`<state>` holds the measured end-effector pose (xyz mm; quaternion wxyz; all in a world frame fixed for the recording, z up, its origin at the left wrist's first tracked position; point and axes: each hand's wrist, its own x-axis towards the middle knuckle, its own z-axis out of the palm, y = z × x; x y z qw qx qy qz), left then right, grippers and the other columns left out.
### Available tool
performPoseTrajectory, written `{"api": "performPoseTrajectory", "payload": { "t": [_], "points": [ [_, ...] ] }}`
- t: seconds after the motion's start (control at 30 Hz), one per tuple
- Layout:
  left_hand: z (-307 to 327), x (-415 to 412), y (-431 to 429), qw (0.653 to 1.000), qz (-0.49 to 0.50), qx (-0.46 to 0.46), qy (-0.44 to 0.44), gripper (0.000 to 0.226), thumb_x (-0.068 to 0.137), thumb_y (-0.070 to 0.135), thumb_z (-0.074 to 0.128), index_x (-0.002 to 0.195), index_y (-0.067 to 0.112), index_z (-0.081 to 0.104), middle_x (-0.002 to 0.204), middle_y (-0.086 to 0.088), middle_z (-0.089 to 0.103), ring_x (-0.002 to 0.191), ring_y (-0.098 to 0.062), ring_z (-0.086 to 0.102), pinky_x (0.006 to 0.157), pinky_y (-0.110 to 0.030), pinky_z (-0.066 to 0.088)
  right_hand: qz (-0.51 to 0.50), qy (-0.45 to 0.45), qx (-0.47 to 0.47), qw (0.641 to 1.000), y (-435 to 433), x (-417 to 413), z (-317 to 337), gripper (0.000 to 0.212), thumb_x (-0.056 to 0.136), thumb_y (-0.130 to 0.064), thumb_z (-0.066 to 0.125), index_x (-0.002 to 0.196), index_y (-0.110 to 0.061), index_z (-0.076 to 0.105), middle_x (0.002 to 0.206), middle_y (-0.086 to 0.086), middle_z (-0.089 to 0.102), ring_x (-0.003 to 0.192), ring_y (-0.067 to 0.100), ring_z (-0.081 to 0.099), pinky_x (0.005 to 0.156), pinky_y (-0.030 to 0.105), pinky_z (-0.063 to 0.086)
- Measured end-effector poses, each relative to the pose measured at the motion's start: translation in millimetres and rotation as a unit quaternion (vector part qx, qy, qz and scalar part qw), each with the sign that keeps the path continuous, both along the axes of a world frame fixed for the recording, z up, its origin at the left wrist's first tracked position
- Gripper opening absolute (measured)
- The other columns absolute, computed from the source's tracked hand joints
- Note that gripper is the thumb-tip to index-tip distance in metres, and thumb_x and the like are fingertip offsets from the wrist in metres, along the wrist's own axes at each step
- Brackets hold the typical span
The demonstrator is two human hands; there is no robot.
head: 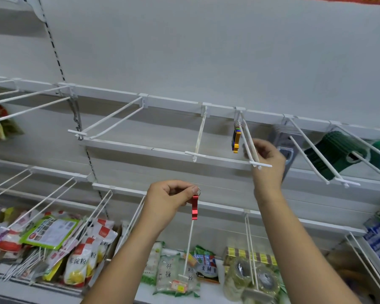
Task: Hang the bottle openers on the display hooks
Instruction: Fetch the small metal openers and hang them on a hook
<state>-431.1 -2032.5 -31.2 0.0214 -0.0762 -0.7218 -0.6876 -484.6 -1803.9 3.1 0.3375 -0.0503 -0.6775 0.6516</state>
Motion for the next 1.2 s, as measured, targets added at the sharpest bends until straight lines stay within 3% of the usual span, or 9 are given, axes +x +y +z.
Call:
{"api": "performPoseTrajectory", "payload": {
  "t": [0.13,0.27,0.47,0.67,0.87,1.0,1.2],
  "points": [
    [0,8,11,1.000,-0.013,0.016,0.004,0.005,0.083,0.010,0.076,0.086,0.012,0.080,0.077,-0.001,0.078,0.067,-0.006,0.071,0.064,-0.021,0.056,0.144,-0.099,0.031,0.984,-28,72,-36,0.007,0.089,-0.015,0.071,0.093,-0.016,0.076,0.085,0.006,0.076,0.083,0.023,0.071,0.079,0.032,0.057],
    [-2,16,24,0.999,-0.036,0.008,0.013,0.008,0.083,0.010,0.076,0.087,0.016,0.080,0.079,0.000,0.079,0.073,-0.010,0.073,0.066,-0.019,0.055,0.221,-0.130,0.000,0.966,-42,106,-47,0.012,0.085,-0.010,0.073,0.091,-0.020,0.077,0.087,0.001,0.079,0.082,0.013,0.073,0.074,0.024,0.058],
    [-2,29,33,0.999,-0.047,0.011,0.000,0.008,0.082,0.010,0.077,0.090,0.011,0.081,0.084,-0.005,0.079,0.081,-0.022,0.076,0.080,-0.036,0.062,0.200,-0.109,-0.003,0.974,-35,119,-47,0.009,0.084,-0.005,0.076,0.090,-0.009,0.079,0.086,0.007,0.078,0.083,0.022,0.074,0.077,0.031,0.061],
    [0,40,35,0.999,-0.045,0.017,0.002,0.009,0.082,0.013,0.079,0.090,0.014,0.081,0.084,-0.002,0.079,0.083,-0.019,0.077,0.081,-0.033,0.061,0.196,-0.114,-0.007,0.974,-30,123,-45,0.005,0.085,-0.007,0.074,0.088,-0.009,0.079,0.085,0.008,0.077,0.084,0.030,0.072,0.078,0.038,0.061],
    [-5,43,30,1.000,-0.023,0.015,-0.012,0.026,0.072,0.026,0.085,0.095,0.018,0.080,0.088,0.001,0.079,0.089,-0.018,0.076,0.086,-0.032,0.058,0.174,-0.099,-0.009,0.980,-18,121,-31,0.008,0.087,-0.010,0.073,0.094,-0.006,0.076,0.088,0.010,0.078,0.084,0.034,0.073,0.082,0.044,0.061],
    [-6,46,29,0.999,-0.027,0.015,-0.017,0.024,0.072,0.024,0.084,0.095,0.018,0.080,0.088,0.002,0.079,0.089,-0.017,0.075,0.083,-0.026,0.058,0.169,-0.051,0.009,0.984,-11,119,-14,0.006,0.089,-0.009,0.071,0.093,-0.009,0.076,0.088,0.010,0.077,0.084,0.032,0.072,0.080,0.044,0.061],
    [-9,47,26,0.999,-0.031,0.025,-0.014,0.033,0.064,0.037,0.082,0.093,0.021,0.080,0.088,0.002,0.079,0.089,-0.016,0.075,0.082,-0.027,0.057,0.156,0.009,-0.005,0.988,-8,111,13,0.008,0.090,-0.007,0.070,0.090,-0.012,0.076,0.088,0.014,0.076,0.082,0.031,0.072,0.074,0.041,0.060]
  ]
}}
